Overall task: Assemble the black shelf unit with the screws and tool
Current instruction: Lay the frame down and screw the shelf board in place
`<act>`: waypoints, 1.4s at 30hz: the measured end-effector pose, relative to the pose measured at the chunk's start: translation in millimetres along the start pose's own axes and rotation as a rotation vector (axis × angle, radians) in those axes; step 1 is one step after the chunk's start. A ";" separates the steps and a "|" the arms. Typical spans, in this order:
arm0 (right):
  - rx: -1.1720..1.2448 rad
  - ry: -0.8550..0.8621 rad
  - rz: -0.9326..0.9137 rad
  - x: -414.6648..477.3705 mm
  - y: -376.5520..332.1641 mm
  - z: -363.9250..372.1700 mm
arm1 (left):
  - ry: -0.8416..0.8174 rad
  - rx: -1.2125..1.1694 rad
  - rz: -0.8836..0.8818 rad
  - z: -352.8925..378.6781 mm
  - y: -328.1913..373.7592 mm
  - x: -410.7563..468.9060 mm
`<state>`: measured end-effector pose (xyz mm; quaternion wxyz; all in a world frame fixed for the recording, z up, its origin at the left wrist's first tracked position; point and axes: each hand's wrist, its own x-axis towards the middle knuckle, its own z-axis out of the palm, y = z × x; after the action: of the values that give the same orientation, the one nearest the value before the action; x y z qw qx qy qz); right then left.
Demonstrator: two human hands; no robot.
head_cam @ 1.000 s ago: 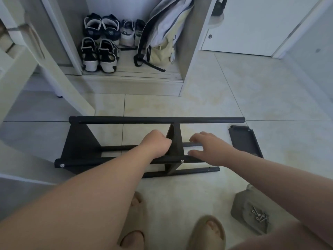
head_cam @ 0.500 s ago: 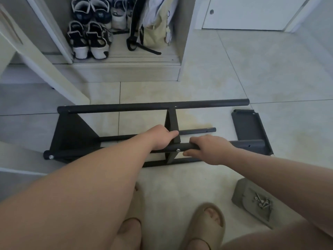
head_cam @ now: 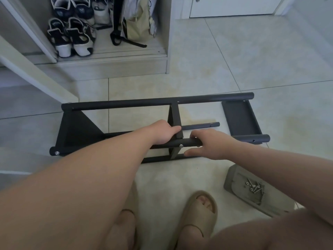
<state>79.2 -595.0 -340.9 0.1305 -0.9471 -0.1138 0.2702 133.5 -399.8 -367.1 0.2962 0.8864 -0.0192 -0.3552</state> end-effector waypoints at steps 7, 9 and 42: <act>0.025 0.072 0.024 8.9 -17.5 7.7 | -0.013 0.001 -0.006 -0.7 -2.4 2.5; 0.043 0.082 0.032 10.3 -19.0 8.0 | -0.019 0.003 -0.011 -1.0 -3.1 3.0; -0.341 0.235 -0.302 32.6 11.2 9.0 | -0.273 -0.062 0.038 -21.0 -6.2 7.4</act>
<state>102.9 -594.5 -367.4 0.0199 -0.9526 -0.2821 0.1124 151.4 -385.8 -363.0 0.3247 0.8199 -0.0653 -0.4670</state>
